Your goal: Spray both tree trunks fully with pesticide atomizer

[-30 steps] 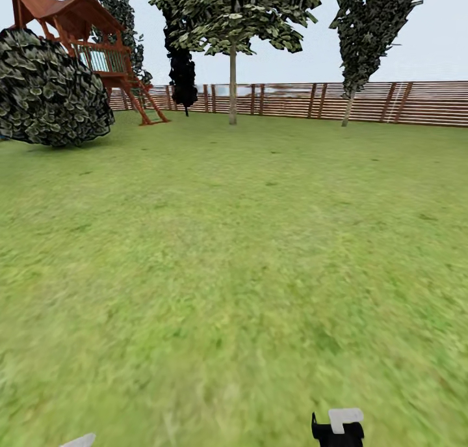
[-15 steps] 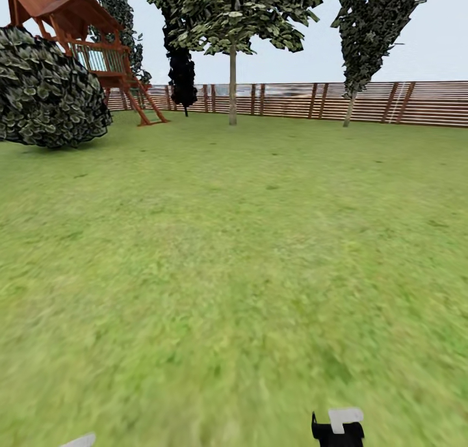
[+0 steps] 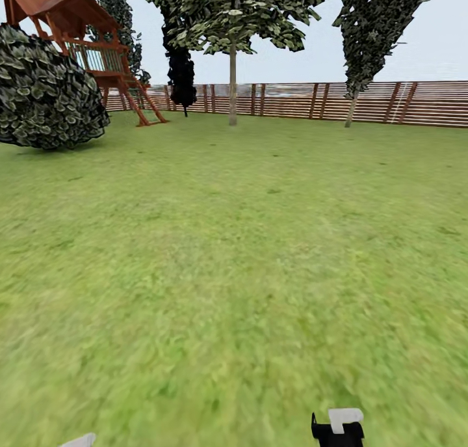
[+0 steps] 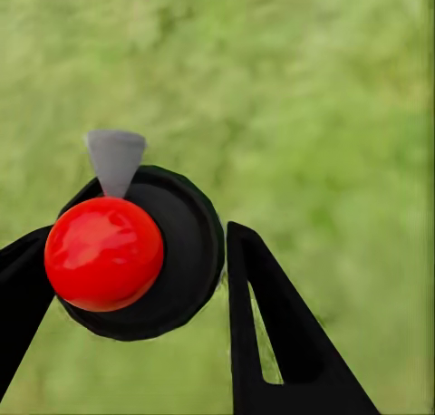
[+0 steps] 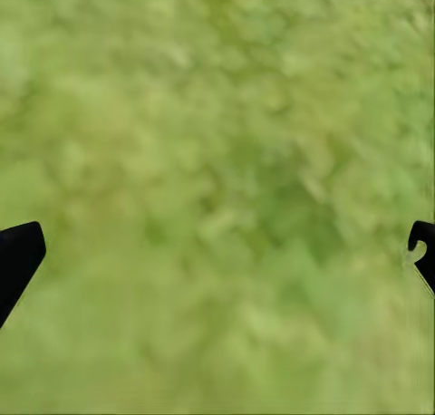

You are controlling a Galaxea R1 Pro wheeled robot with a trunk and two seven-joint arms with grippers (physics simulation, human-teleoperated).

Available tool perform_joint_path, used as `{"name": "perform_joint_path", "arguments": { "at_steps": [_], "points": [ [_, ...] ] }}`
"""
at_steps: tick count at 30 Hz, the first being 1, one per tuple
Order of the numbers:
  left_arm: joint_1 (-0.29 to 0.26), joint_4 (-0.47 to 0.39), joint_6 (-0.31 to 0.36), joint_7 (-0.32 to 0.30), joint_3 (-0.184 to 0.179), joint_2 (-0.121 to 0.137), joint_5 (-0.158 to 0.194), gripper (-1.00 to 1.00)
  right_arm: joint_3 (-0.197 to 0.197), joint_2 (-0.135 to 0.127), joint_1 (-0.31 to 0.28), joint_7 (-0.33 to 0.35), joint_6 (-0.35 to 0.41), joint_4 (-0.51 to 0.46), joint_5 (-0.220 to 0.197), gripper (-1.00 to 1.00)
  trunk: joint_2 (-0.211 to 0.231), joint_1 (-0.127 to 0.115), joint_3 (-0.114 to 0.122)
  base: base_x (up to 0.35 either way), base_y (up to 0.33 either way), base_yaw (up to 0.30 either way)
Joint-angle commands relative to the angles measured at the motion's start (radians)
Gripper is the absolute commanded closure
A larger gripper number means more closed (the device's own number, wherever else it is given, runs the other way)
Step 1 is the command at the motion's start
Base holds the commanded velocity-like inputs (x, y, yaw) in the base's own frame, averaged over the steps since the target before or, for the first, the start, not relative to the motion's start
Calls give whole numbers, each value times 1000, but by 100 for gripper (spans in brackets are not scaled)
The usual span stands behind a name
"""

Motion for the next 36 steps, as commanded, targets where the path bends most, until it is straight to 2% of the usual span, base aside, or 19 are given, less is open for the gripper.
{"name": "perform_joint_path", "arguments": {
  "at_steps": [1, 36],
  "points": [
    [0, 0, 0, 0, 0, 0, 0, 100, 0, 0, 0, 0, 0, 0, 0, -100, 0, 0, 0, 340, 0, 0],
    [0, -1, 0, 0, 0, -2, -1, 100, -1, -4, 0, 0, 0, 0, 0, -100, 0, 0, 0, 340, 0, 0]
  ]
}}
